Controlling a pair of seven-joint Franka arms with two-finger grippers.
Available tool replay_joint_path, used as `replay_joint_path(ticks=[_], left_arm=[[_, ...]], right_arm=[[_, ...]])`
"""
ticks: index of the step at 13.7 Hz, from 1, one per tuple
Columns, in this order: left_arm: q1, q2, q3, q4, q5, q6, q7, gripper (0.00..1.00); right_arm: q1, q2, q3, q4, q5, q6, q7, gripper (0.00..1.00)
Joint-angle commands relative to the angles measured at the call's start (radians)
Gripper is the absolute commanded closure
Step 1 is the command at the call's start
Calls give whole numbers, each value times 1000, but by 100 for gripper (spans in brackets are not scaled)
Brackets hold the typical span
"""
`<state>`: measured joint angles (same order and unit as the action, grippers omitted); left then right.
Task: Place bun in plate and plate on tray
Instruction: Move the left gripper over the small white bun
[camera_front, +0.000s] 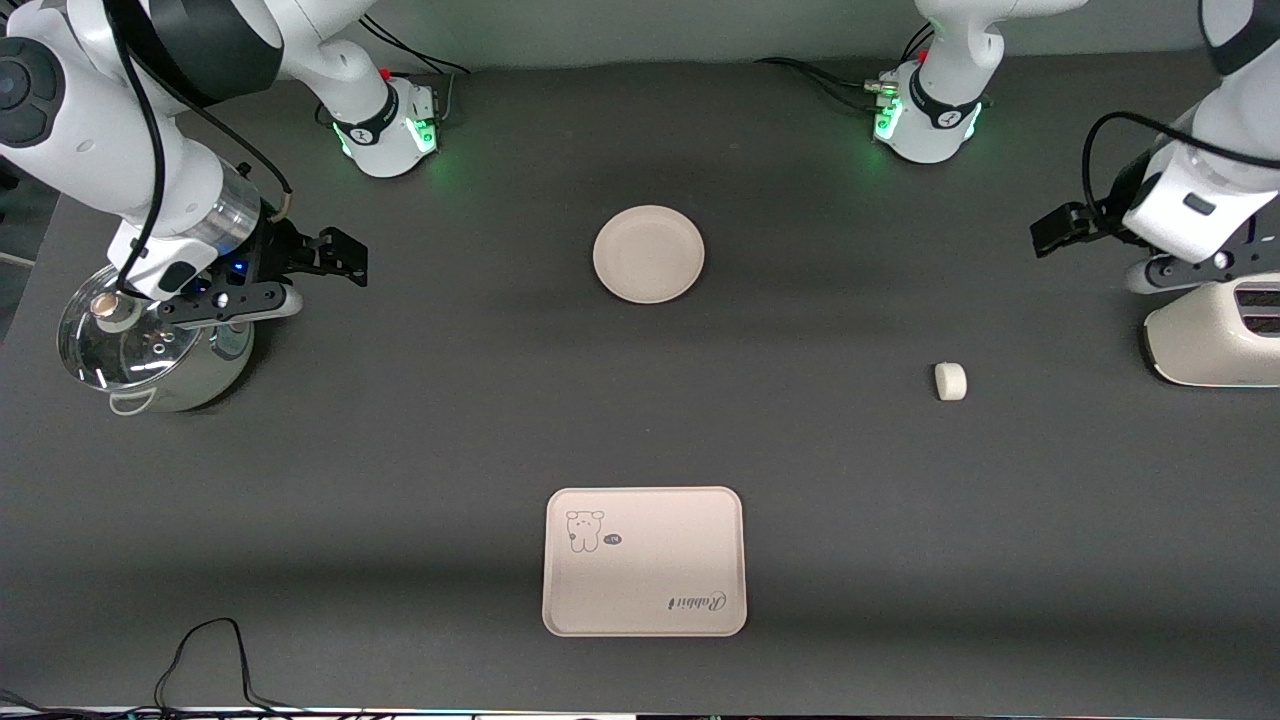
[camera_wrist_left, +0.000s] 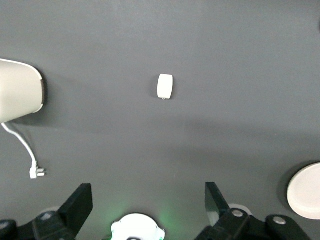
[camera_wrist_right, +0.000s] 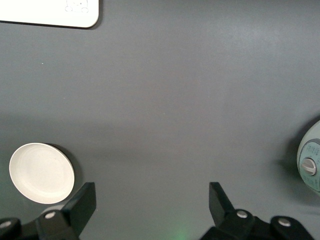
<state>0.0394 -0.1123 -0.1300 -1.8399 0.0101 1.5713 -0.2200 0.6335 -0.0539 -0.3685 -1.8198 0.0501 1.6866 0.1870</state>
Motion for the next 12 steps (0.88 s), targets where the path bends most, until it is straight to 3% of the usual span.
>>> replay_joint_path(ticks=[1,6,12], left_arm=[[19,-20,10,-152,-15,154,60,0],[25,80,12,-367,-13,488,96,0],[22,276,10,-390,-13,673,126,0]], right_arm=[[0,-35,-13,-36,2,10,16,0],[-9,-47,-41,-52,2,16,3,0],[-9,-41,-61,-47,2,31,-49,0]])
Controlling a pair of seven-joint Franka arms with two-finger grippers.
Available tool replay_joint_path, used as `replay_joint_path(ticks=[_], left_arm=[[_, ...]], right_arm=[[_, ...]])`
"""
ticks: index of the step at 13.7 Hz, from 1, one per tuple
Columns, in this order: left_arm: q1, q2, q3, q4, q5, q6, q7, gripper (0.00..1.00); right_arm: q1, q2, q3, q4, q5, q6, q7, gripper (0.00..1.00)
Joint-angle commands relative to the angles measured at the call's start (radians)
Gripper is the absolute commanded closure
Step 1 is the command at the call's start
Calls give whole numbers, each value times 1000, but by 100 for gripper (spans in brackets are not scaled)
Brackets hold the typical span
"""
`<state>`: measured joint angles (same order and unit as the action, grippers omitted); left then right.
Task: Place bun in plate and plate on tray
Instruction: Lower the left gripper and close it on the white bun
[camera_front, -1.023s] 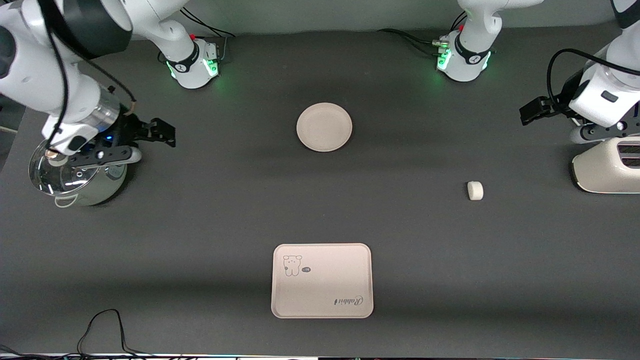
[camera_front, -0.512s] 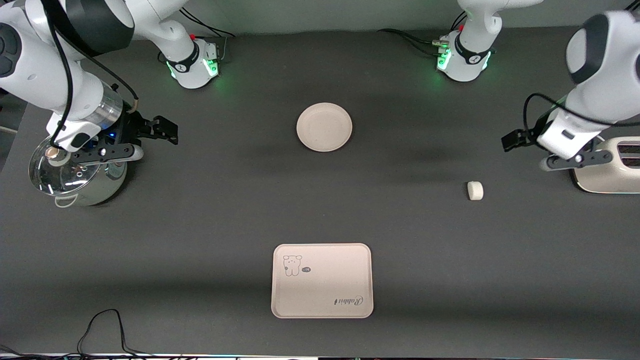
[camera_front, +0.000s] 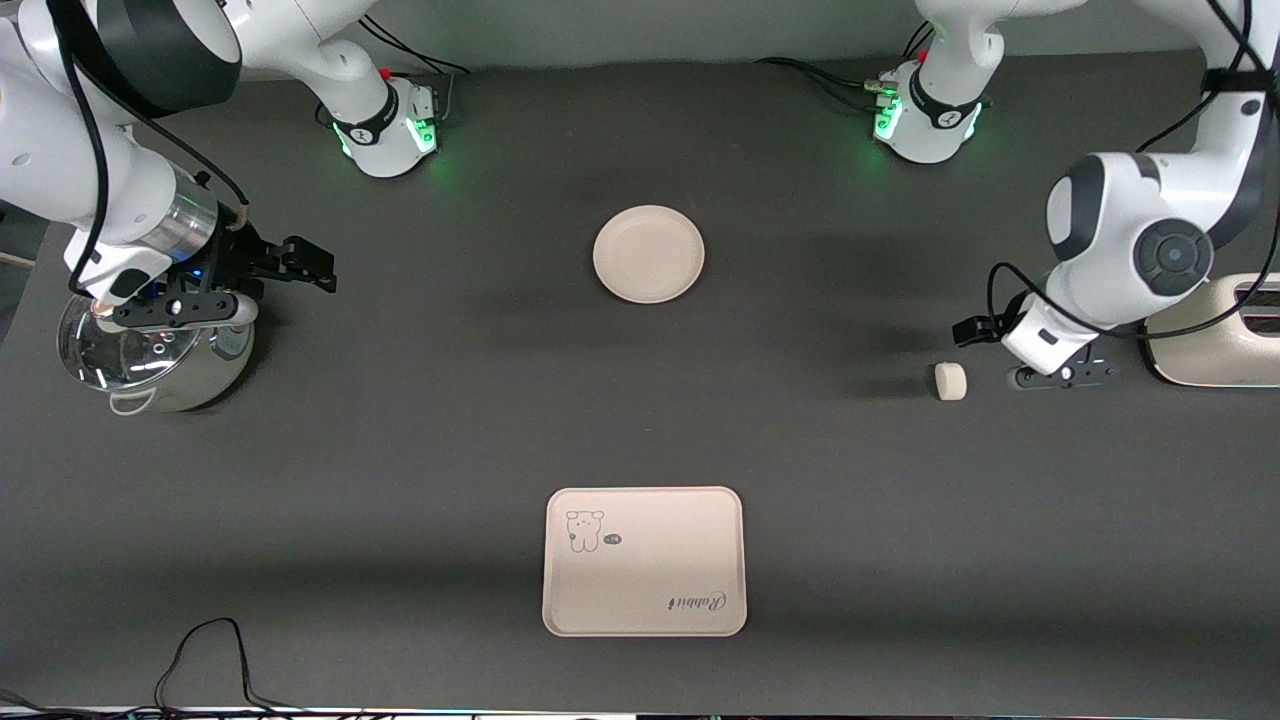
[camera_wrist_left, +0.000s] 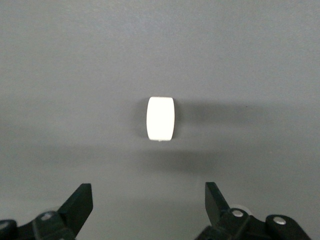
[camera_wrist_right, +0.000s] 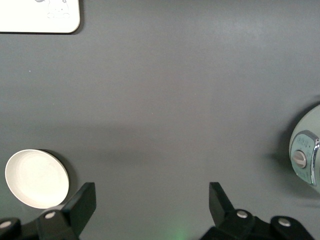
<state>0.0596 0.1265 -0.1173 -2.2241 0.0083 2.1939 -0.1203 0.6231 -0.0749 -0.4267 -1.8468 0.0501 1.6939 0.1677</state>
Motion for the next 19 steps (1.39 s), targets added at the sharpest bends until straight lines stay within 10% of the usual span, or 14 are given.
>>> replay_joint_path(ticks=[1,13,17,19], left_arm=[[0,57,-2,-17,-10,85,33,0],[5,245,-1,-42,6,357,103,5],[6,248,-1,-40,6,360,103,54],[12,252,-1,-42,6,372,105,63]], right_arm=[[3,-20,-1,-22,2,24,-30,0],[12,-17,11,-15,1,27,-30,0],[12,-17,11,-15,1,26,-30,0],[12,-16,11,-14,1,26,-30,0]])
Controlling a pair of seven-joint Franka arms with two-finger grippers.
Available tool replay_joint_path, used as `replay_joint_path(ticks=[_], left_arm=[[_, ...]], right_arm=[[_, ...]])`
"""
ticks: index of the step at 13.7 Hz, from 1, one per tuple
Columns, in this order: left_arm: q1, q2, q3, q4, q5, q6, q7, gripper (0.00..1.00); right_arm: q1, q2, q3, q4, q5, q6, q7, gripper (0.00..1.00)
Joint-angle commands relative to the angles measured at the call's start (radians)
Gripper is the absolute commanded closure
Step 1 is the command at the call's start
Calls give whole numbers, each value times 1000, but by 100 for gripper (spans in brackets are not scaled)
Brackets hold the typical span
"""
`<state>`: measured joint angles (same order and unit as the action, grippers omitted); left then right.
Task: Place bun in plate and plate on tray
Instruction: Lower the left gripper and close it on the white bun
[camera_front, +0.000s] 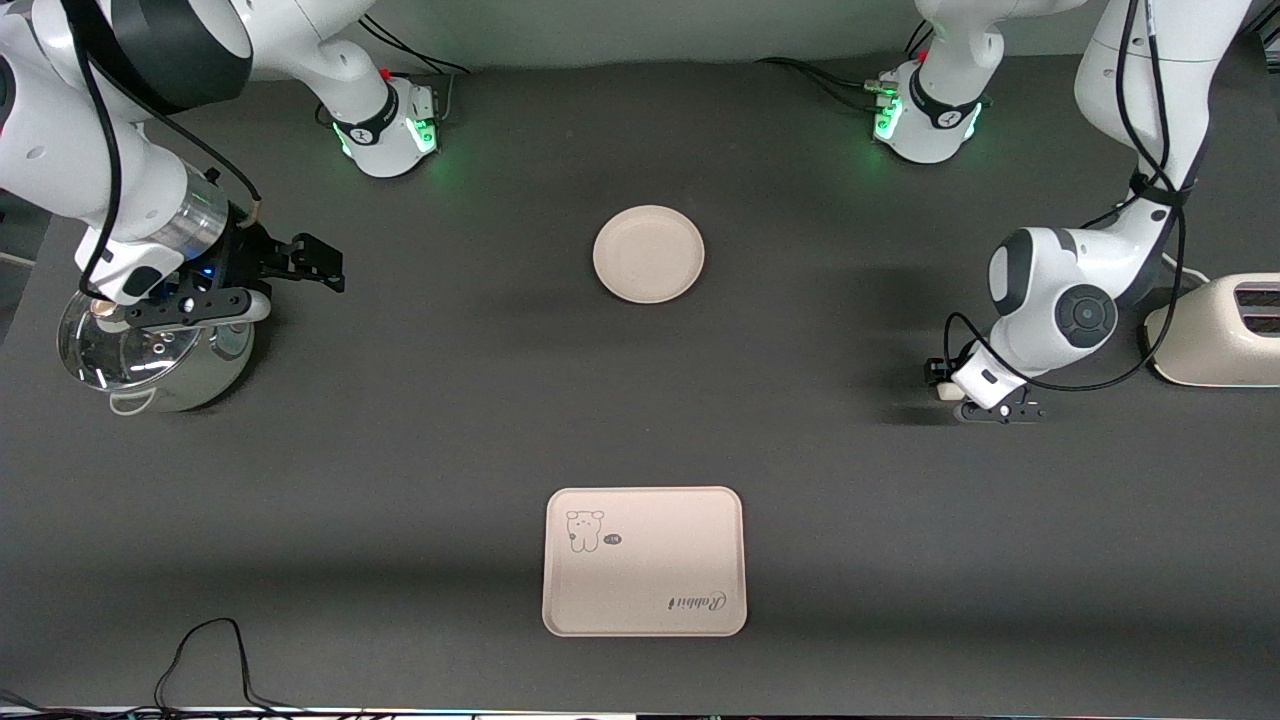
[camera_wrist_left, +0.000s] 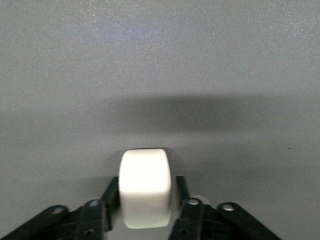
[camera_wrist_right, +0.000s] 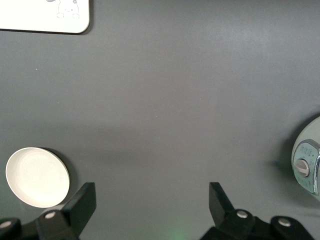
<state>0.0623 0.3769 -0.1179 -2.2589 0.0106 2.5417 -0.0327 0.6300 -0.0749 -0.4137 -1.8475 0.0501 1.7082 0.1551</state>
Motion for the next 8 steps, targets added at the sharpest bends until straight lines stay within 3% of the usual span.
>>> replay_joint_path(ticks=[1,6,8], left_arm=[[16,4,0,-5,3,25,17,70],[17,-29,0,2,2,-3,16,72],[16,-68,-2,16,-3,-81,7,72]], right_arm=[[5,-16,-1,-13,1,11,-17,0],[5,-16,-2,-12,1,11,-14,0],[5,-17,0,-12,1,10,-12,0]])
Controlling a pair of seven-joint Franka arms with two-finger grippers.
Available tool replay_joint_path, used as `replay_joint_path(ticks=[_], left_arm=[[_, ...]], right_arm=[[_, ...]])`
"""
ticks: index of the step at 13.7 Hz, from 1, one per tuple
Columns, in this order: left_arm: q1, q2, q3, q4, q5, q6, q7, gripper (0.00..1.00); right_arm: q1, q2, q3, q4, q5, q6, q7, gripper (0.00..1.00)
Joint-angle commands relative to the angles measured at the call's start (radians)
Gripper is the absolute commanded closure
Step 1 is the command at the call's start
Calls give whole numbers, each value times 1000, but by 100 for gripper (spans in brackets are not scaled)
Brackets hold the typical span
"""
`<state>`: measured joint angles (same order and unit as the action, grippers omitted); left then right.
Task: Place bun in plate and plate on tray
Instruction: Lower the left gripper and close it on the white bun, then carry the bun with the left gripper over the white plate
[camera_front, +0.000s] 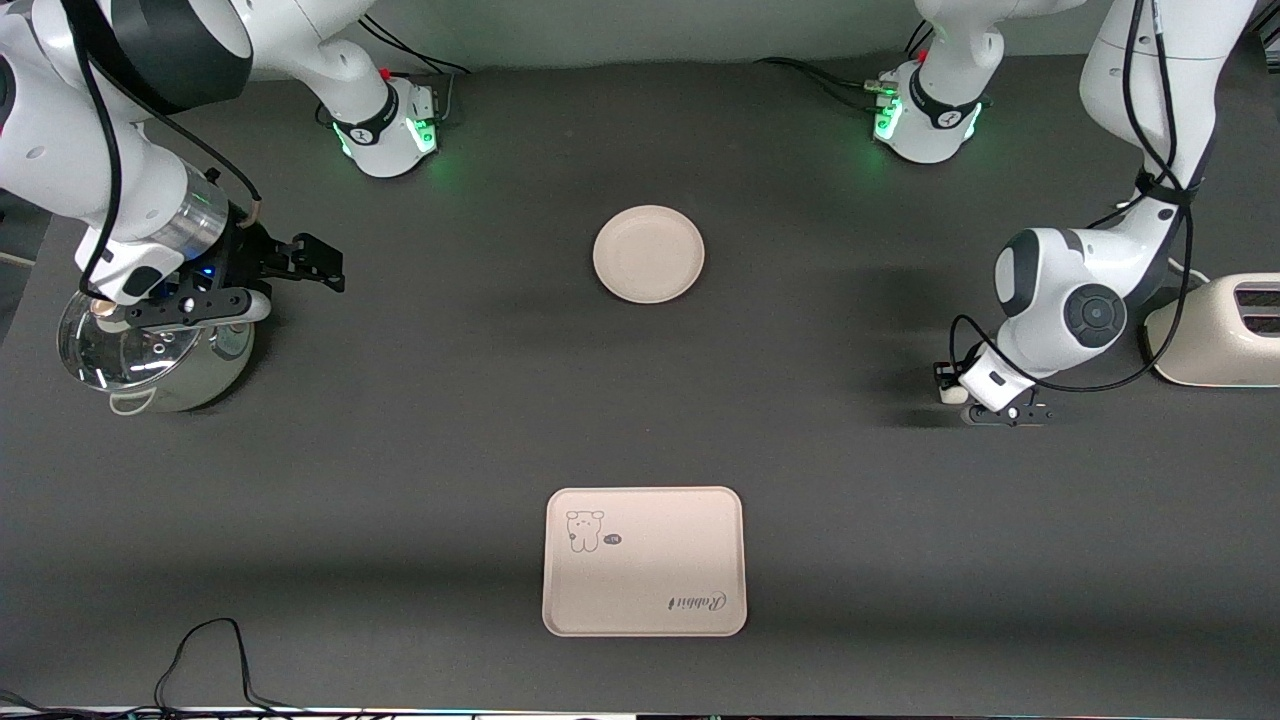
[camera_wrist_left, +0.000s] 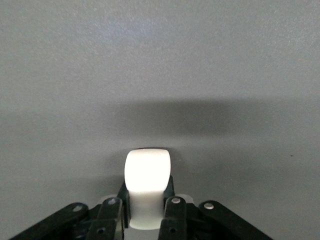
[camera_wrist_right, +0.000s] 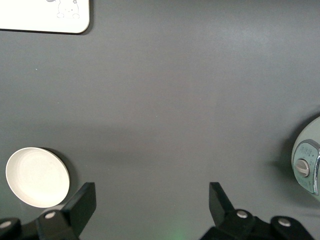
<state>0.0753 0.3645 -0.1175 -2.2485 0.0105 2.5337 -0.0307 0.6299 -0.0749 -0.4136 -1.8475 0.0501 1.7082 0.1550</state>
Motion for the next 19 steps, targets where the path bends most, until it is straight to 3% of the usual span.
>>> replay_joint_path(ticks=[1,10,14,17,19], left_arm=[[1,-85,-5,15,-12,-135,-1,72],[-12,-331,-44,326,-112,-792,-112,71],[-28,-441,-134,339,-133,-848,-237,68],[-66,-440,-244,355,-185,-826,-435,68],[-75,-423,-356,354,-199,-762,-561,68]], right_arm=[[5,-17,-1,-12,1,10,-11,0],[69,-2,-1,19,-10,10,-2,0],[76,6,-2,27,-12,11,0,0],[77,3,-2,25,-12,7,21,0],[77,1,-2,24,-12,2,21,0]])
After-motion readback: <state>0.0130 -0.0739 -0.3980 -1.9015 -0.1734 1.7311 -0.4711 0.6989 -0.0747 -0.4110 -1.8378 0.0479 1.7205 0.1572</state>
